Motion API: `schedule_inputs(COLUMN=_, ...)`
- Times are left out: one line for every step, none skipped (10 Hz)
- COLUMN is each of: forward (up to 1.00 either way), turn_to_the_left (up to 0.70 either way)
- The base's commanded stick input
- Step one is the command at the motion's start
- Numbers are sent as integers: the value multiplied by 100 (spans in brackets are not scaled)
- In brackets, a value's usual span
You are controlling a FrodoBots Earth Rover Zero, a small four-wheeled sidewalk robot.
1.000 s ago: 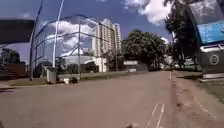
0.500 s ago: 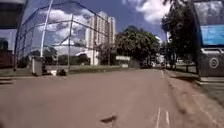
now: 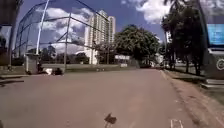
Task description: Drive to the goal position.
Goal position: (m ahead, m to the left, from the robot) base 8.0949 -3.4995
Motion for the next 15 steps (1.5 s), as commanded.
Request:
schedule_inputs(forward=70, turn_to_the_left=0)
schedule_inputs(forward=70, turn_to_the_left=0)
schedule_inputs(forward=70, turn_to_the_left=0)
schedule_inputs(forward=70, turn_to_the_left=0)
schedule_inputs(forward=70, turn_to_the_left=0)
schedule_inputs(forward=70, turn_to_the_left=0)
schedule_inputs(forward=70, turn_to_the_left=0)
schedule_inputs(forward=70, turn_to_the_left=-35)
schedule_inputs(forward=70, turn_to_the_left=0)
schedule_inputs(forward=70, turn_to_the_left=0)
schedule_inputs(forward=70, turn_to_the_left=0)
schedule_inputs(forward=70, turn_to_the_left=0)
schedule_inputs(forward=70, turn_to_the_left=0)
schedule_inputs(forward=70, turn_to_the_left=0)
schedule_inputs(forward=70, turn_to_the_left=0)
